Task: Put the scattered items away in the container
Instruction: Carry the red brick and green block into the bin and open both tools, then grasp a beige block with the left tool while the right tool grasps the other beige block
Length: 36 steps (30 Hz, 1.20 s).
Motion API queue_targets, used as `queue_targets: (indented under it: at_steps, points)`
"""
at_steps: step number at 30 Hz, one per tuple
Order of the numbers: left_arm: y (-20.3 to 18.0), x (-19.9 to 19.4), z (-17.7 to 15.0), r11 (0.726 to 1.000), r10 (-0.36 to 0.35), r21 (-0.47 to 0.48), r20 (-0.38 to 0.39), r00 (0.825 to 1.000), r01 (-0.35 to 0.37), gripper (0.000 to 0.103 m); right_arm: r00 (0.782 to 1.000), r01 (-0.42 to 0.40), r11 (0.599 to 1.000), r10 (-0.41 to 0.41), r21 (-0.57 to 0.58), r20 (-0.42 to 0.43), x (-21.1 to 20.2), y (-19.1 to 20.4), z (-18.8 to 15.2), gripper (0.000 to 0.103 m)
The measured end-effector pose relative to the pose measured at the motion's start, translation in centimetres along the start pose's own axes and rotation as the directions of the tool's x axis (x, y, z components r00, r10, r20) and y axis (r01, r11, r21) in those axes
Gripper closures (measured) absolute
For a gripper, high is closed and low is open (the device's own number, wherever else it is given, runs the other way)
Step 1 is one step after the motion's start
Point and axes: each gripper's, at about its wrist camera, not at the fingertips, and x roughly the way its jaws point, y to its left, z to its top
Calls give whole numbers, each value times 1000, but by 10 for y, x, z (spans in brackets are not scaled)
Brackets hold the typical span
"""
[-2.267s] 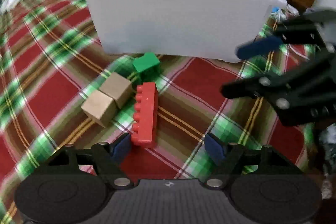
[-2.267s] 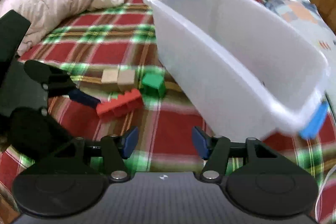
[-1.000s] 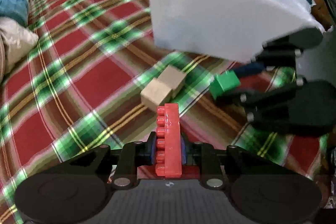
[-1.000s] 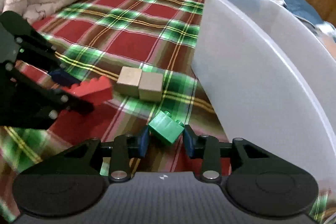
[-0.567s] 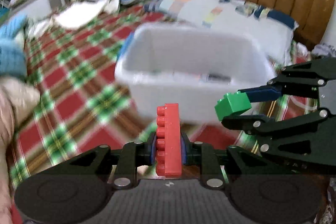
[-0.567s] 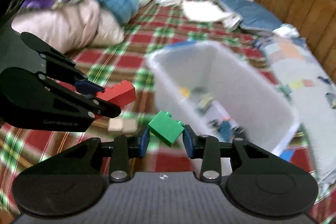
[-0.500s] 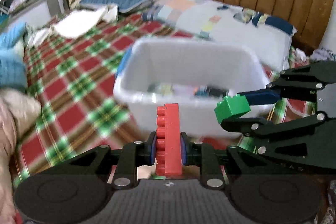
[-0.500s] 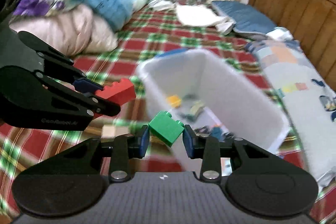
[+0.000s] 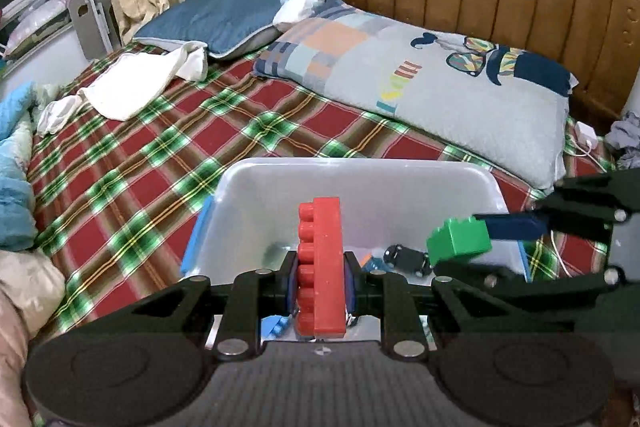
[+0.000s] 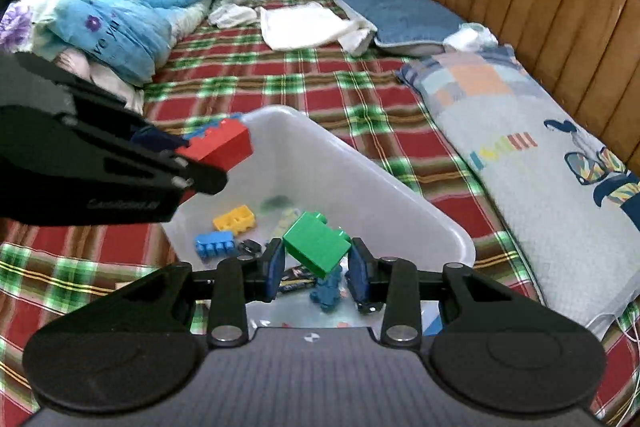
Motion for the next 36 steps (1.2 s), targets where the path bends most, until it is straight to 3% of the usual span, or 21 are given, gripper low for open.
queue_targets:
  at_steps: [1,2,3,5,7,9,16,20,23,27,36]
  points:
    - [-3,4,1,1000,10,3,-6,1000,-10,76,1000,12,1000,-12,-5,0,1,-1,-1,62]
    - [-5,8,3,1000,19,2,-13,1000,-19,73,1000,28,1000,-28,-12,5,3,-1,-2,54]
    - [-7,11,4,1000,24,0,-20,1000,-24,64,999,38,999,-38,-19,7,3,-1,-3,53]
    - [-8,14,4,999,35,-7,-23,999,-35,54,1000,24,999,-24,-25,7,2,-2,-5,53]
    - [-9,16,3,999,48,-9,-21,999,-48,37,1000,26,999,-26,-35,5,1,-2,-9,53]
    - [-10,16,3,998,57,-9,-18,998,-57,33,1000,24,999,-24,-34,1,1,-4,-11,52]
    - [6,7,-9,997,58,-56,-27,998,-60,32,1000,-20,999,20,-45,14,-6,3,-15,52]
    - [27,-4,-36,994,42,-102,-37,998,-45,30,996,-79,994,82,-78,45,-15,18,-13,52]
    - [39,-5,-61,995,70,-71,-79,994,-75,30,990,-119,985,127,-126,54,-17,35,-14,52]
    - [58,-3,-89,992,91,-74,-141,986,-102,30,983,-168,973,177,-160,42,-14,54,-18,52]
    - [86,3,-127,982,105,-136,-200,974,-134,30,976,-220,955,215,-200,-47,8,83,-37,52]
